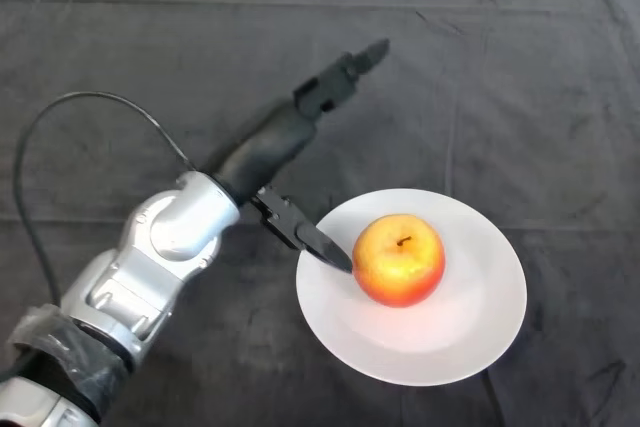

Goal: Move the apple to the plate

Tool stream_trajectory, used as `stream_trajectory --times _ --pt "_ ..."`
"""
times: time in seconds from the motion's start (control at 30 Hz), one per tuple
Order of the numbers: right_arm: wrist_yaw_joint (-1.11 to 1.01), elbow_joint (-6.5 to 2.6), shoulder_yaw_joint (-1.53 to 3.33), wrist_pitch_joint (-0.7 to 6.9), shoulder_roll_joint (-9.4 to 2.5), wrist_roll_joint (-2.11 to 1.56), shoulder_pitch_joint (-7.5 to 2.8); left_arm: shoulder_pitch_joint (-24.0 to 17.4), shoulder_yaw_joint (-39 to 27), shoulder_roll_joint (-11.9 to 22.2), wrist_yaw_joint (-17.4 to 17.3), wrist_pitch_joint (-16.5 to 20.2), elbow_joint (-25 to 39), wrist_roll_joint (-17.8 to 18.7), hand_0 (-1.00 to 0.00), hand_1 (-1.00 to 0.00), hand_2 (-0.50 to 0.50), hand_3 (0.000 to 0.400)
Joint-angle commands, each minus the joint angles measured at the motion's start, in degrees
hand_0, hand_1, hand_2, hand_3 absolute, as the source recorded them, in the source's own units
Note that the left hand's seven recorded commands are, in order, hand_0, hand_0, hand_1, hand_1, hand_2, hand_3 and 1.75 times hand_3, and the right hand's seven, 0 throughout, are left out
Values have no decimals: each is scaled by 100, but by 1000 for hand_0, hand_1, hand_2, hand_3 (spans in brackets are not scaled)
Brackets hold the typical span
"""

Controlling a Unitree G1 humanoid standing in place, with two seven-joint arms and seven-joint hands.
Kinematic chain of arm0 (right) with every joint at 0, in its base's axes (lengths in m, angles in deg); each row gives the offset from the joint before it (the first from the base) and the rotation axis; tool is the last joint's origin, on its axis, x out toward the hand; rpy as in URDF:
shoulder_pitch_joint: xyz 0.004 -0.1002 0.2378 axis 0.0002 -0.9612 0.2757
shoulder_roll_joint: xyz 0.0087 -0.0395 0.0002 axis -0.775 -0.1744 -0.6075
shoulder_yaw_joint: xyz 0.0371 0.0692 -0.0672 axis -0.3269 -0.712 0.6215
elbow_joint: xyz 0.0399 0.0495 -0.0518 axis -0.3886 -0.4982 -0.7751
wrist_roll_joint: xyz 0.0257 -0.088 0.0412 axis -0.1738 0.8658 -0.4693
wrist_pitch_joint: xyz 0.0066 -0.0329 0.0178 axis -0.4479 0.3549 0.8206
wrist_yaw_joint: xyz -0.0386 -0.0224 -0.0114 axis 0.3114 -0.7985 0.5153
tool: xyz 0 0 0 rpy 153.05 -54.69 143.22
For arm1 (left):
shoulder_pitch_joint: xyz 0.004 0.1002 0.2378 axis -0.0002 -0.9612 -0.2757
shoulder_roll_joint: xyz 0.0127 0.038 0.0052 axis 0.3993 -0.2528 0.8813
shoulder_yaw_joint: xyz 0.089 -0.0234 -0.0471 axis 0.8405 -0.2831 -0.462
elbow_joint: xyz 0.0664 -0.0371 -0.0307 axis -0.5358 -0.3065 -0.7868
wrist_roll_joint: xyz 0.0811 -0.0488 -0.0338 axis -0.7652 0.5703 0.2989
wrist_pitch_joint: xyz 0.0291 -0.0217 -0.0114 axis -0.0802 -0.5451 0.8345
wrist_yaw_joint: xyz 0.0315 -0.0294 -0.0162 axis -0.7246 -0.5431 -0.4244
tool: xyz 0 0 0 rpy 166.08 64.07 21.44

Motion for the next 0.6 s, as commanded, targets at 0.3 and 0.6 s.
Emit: stream_trajectory --times 0.3,0.6 --pt "-49 93 -85 54 44 -57 -212 -301 -752 391 133 -673 -20 324 0 0 0 0" --pt "-51 99 -86 57 45 -57 -213 -282 -1341 701 94 -1125 -594 416 0 0 0 0"
